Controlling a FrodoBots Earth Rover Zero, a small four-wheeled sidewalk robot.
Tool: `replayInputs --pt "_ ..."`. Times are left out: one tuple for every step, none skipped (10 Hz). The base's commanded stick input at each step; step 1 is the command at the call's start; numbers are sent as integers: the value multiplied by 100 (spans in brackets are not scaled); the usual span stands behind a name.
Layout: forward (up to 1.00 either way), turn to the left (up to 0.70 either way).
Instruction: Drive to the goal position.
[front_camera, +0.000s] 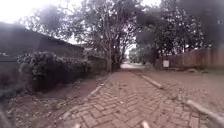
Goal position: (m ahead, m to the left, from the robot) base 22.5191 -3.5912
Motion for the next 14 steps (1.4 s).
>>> replayInputs --pt "70 -35" --pt "70 -33" --pt "70 -32" --pt "70 -12" --pt "70 8" --pt "70 3" --pt "70 1" --pt "70 -5" --pt "70 -15" --pt "70 -19" --pt "70 -5" --pt "70 8" --pt "70 6" --pt "70 4"
